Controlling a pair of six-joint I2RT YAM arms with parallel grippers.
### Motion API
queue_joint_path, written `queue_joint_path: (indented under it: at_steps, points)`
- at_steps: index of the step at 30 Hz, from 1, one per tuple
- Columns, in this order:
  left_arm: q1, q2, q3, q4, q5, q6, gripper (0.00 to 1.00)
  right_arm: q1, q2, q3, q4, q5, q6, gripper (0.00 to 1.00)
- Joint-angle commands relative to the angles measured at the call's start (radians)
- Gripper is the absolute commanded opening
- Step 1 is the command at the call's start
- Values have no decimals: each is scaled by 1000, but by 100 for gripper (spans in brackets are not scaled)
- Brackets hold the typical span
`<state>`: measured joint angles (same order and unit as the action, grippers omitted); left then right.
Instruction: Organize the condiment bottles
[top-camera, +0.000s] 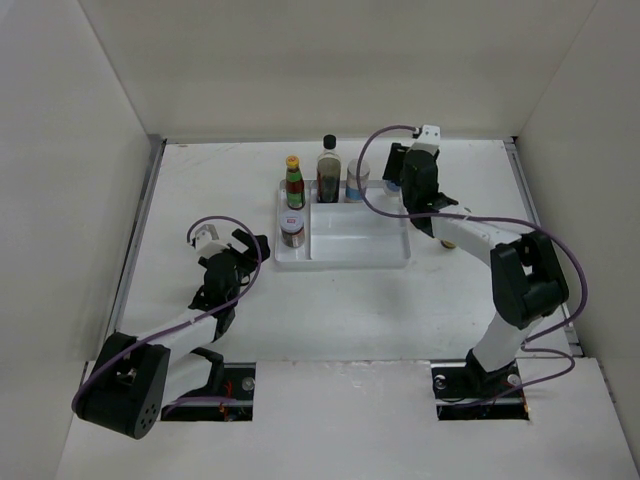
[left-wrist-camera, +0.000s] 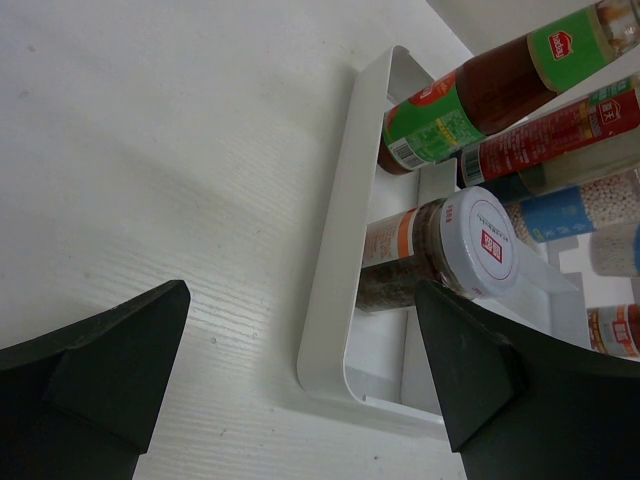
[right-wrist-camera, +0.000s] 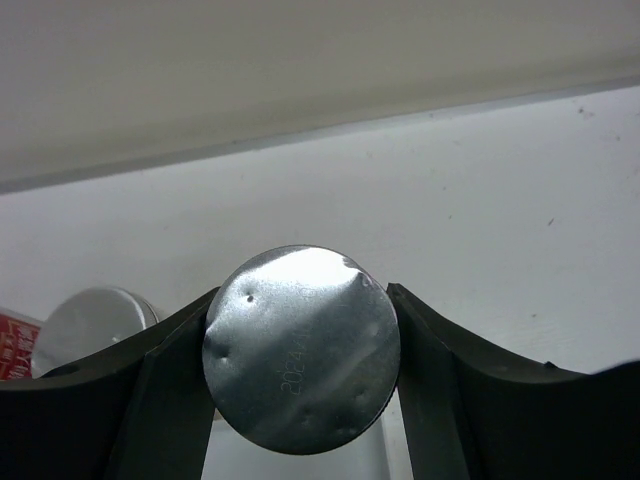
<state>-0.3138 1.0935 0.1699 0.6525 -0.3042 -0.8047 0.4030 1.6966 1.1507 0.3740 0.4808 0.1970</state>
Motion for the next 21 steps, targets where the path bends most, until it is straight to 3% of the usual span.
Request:
queue_joint_path:
  at_steps: [1,7,15,21]
  points:
    - [5,-20,11,53,7,-10,100,21,4,40,89,-25,47,50]
    - [8,-15,13,53,11,-10,100,32,58,-8,88,-41,94,52]
    - [11,-14,13,53,16,-10,100,32,34,-23,69,-34,107,73]
    - [8,-24,10,53,11,-10,100,32,40,-17,60,-45,107,69]
